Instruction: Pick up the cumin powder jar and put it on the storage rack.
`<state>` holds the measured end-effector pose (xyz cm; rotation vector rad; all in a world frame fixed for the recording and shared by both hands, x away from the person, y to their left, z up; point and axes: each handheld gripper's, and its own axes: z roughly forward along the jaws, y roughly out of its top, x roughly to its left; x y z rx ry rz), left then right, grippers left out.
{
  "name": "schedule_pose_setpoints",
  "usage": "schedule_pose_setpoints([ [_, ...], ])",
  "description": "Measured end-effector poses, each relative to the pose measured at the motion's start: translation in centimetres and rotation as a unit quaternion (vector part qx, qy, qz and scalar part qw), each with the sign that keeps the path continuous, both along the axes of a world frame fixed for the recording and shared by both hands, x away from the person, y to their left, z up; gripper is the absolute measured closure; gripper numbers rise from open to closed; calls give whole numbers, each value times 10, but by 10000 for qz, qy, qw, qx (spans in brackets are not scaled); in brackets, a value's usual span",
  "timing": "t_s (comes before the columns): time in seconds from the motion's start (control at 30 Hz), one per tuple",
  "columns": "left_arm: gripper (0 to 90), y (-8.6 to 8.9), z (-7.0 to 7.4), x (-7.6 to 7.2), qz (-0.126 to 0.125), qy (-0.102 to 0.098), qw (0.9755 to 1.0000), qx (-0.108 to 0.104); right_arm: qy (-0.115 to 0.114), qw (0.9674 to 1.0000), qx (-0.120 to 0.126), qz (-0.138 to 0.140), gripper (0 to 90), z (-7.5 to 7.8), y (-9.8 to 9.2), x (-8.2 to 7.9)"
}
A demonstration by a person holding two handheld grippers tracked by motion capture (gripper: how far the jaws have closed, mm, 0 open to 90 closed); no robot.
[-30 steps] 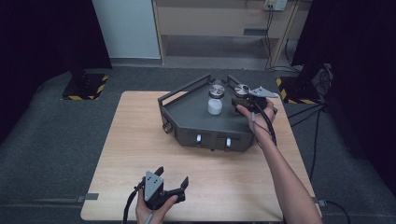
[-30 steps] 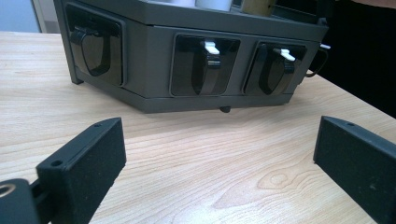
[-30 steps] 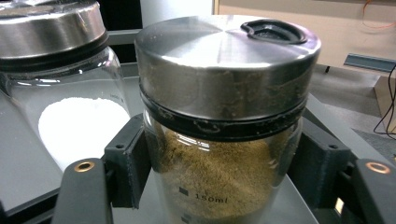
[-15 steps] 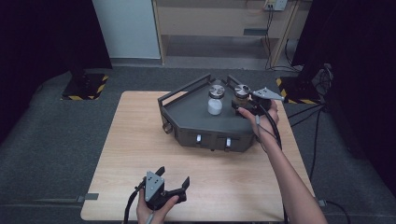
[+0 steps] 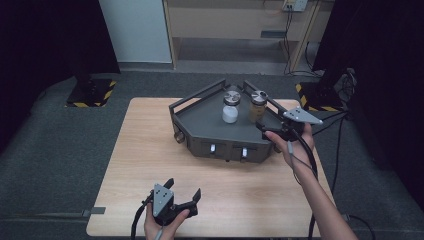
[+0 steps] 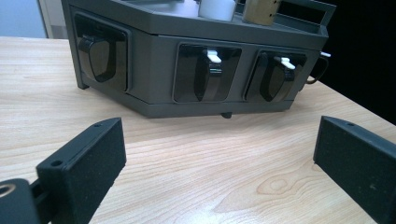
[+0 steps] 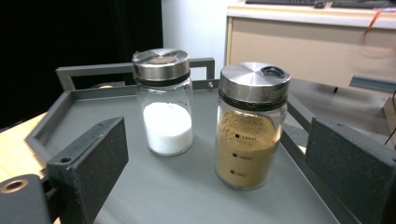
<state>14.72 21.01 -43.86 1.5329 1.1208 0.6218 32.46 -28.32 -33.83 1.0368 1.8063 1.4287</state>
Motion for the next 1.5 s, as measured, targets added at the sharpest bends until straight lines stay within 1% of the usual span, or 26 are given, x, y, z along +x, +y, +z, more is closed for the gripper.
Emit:
schedule_pose_setpoints([
  [0.13, 14, 0, 0, -2, 31, -26, 10000, -1, -119, 9999, 21, 22, 69, 3, -7, -23],
  [0.33, 14, 1, 1, -4, 94, -86, 9999, 44, -265, 9996, 83, 19, 71, 3, -16, -62],
  [0.37, 14, 2, 1, -5, 105, -88, 9999, 50, -265, 9996, 83, 19, 71, 3, -16, -62],
  [0.4, 14, 2, 1, -5, 122, -93, 9999, 55, -290, 9995, 98, 18, 71, 2, -18, -69],
  [0.43, 14, 3, 1, -5, 129, -93, 9998, 72, -320, 9994, 113, 13, 71, 1, -21, -82],
  [0.6, 14, 3, -1, -6, 159, -95, 9998, 93, -414, 9990, 169, -53, 71, -7, -31, -117],
  [0.77, 14, 3, 0, -8, 177, -142, 9997, 99, -462, 9986, 210, -116, 71, -14, -42, -148],
  [0.8, 14, 3, 0, -8, 183, -152, 9997, 96, -462, 9986, 210, -116, 71, -14, -42, -148],
  [0.83, 14, 3, 0, -8, 178, -161, 9997, 96, -486, 9984, 231, -151, 71, -18, -46, -160],
  [0.87, 14, 3, 0, -8, 178, -161, 9997, 96, -486, 9984, 231, -151, 71, -18, -46, -160],
  [0.9, 14, 2, 0, -9, 177, -166, 9996, 111, -528, 9982, 209, -188, 71, -22, -48, -170],
  [0.93, 14, 2, 0, -9, 176, -169, 9996, 116, -528, 9982, 209, -188, 71, -22, -48, -170],
  [1.0, 14, 1, 0, -9, 166, -183, 9996, 131, -528, 9982, 181, -224, 71, -26, -49, -180],
  [1.03, 14, 1, 0, -10, 157, -194, 9996, 134, -521, 9981, 171, -266, 71, -31, -51, -188],
  [1.07, 14, 0, 0, -10, 158, -203, 9996, 138, -509, 9981, 176, -292, 70, -35, -52, -192],
  [1.1, 14, 0, 0, -10, 158, -203, 9996, 138, -509, 9981, 176, -292, 70, -35, -52, -192],
  [1.13, 14, 0, 0, -11, 154, -214, 9995, 153, -489, 9980, 171, -358, 69, -42, -53, -198],
  [1.17, 14, 0, 0, -11, 154, -214, 9995, 153, -489, 9980, 171, -358, 69, -42, -53, -198],
  [1.2, 14, 0, 0, -11, 154, -220, 9995, 152, -441, 9979, 224, -426, 66, -50, -56, -203],
  [1.23, 14, 0, 0, -11, 154, -220, 9995, 152, -441, 9979, 224, -426, 66, -50, -56, -203],
  [1.27, 13, 0, 0, -11, 149, -225, 9995, 158, -395, 9978, 207, -490, 65, -56, -57, -207],
  [1.3, 13, 0, 0, -11, 155, -234, 9995, 164, -395, 9978, 207, -490, 65, -56, -57, -207],
  [1.37, 13, 0, -1, -11, 149, -233, 9994, 184, -310, 9983, 122, -472, 65, -60, -59, -207],
  [1.4, 13, -1, -1, -11, 165, -235, 9994, 203, -275, 9982, 100, -515, 63, -64, -60, -209],
  [1.5, 11, -2, -2, -12, 168, -246, 9993, 207, -224, 9984, 112, -498, 63, -67, -61, -209],
])
